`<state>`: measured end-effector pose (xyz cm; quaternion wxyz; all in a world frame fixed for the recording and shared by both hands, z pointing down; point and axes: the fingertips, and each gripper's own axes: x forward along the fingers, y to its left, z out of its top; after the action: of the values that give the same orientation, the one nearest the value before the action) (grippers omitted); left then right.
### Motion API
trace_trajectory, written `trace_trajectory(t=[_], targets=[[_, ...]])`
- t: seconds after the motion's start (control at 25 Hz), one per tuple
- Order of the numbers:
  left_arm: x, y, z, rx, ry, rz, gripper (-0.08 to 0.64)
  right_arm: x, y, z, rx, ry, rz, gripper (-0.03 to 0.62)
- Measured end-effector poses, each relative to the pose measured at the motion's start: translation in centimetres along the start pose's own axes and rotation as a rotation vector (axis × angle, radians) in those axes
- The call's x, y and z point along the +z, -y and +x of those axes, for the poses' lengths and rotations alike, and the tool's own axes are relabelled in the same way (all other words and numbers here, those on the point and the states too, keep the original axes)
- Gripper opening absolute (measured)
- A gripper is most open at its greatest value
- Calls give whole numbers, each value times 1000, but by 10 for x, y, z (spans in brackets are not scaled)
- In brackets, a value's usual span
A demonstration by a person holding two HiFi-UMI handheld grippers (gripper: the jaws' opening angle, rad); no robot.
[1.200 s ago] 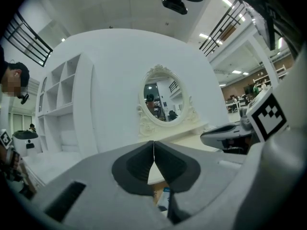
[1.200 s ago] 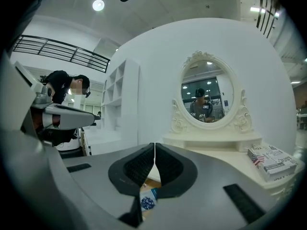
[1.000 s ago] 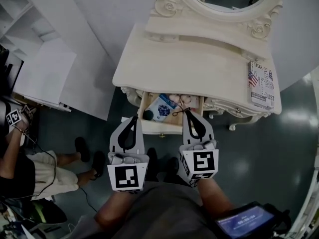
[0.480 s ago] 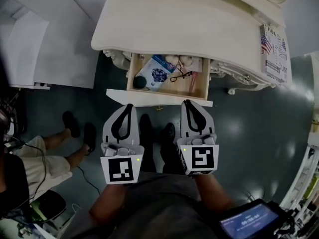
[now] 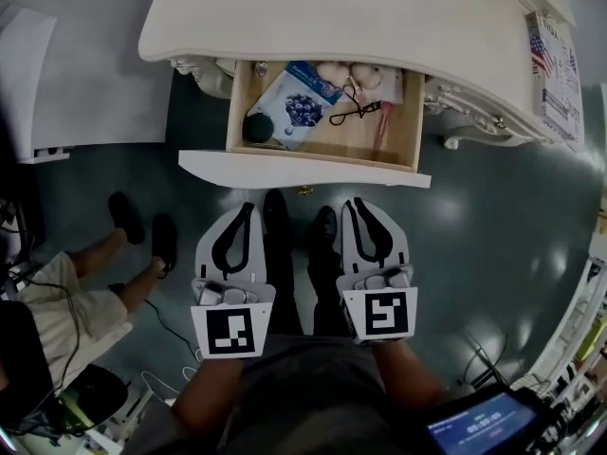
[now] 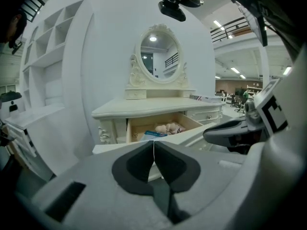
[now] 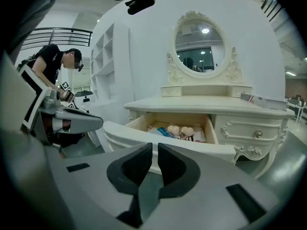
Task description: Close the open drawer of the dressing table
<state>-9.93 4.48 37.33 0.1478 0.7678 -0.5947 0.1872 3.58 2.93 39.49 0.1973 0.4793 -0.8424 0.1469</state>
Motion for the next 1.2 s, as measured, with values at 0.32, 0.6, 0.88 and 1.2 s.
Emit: trace_trajectory(t=[0.32,0.6,0.88,1.2], targets=[[-25,-1,18,-35,-29,-12,17,-20,7,17,-3,-49,-6,17],[-38,-5,30,-48,-55,-17,17,-29,14,30,-20,-61,-4,17],[-39,-4,33,-54,-54,-11,17,-30,15,32,-31,-60,-3,17],[-39,-4,33,-60,-56,-9,17,-30,16,33,-46,-66,0,17]])
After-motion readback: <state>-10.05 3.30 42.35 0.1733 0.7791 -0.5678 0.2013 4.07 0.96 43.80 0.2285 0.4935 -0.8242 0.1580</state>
